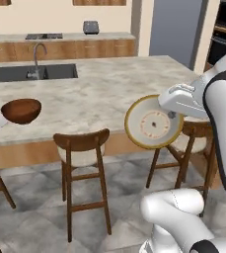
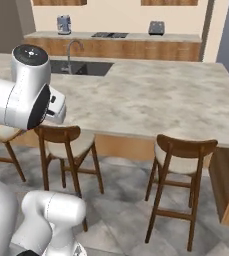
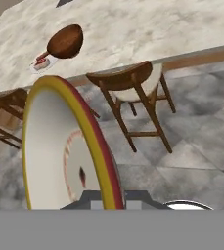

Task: Take the smaller bowl and place it next to the appetizer plate on the dining counter , and place the larger bowl next to the plate with cooked food.

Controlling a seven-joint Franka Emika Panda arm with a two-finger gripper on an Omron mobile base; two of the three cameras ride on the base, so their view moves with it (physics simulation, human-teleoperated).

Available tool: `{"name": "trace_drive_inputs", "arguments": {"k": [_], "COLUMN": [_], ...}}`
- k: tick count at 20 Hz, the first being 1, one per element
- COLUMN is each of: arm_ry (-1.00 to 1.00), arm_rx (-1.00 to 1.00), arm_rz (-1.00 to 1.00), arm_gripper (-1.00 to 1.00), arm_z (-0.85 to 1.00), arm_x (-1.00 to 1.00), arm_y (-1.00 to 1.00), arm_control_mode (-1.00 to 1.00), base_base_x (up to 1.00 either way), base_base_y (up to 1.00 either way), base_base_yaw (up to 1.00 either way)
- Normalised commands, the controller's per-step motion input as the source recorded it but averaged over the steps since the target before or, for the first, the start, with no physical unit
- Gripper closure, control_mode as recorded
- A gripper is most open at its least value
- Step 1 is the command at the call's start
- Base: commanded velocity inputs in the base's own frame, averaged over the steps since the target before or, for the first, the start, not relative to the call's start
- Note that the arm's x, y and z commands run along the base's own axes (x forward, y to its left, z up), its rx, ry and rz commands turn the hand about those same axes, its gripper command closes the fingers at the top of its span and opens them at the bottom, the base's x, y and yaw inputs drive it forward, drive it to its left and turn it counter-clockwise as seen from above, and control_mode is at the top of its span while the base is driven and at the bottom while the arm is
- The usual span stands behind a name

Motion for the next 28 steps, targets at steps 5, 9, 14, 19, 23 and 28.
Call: {"name": "trace_drive_inputs", "arguments": {"k": [5,9,14,19,23,28], "arm_ry": [0.00,0.00,0.00,0.00,0.00,0.00], "arm_rx": [0.00,0.00,0.00,0.00,0.00,0.00], "arm_rz": [0.00,0.00,0.00,0.00,0.00,0.00], "arm_gripper": [1.00,1.00,1.00,1.00,1.00,1.00], "arm_z": [0.00,0.00,0.00,0.00,0.00,0.00], "arm_x": [0.00,0.00,0.00,0.00,0.00,0.00], "arm_y": [0.00,0.00,0.00,0.00,0.00,0.00], "arm_control_mode": [1.00,1.00,1.00,1.00,1.00,1.00], "base_base_x": [-0.06,0.03,0.11,0.00,0.00,0.05], "base_base_y": [1.00,1.00,1.00,1.00,1.00,1.00], "base_base_yaw": [0.12,0.05,0.01,0.00,0.00,0.00]}}
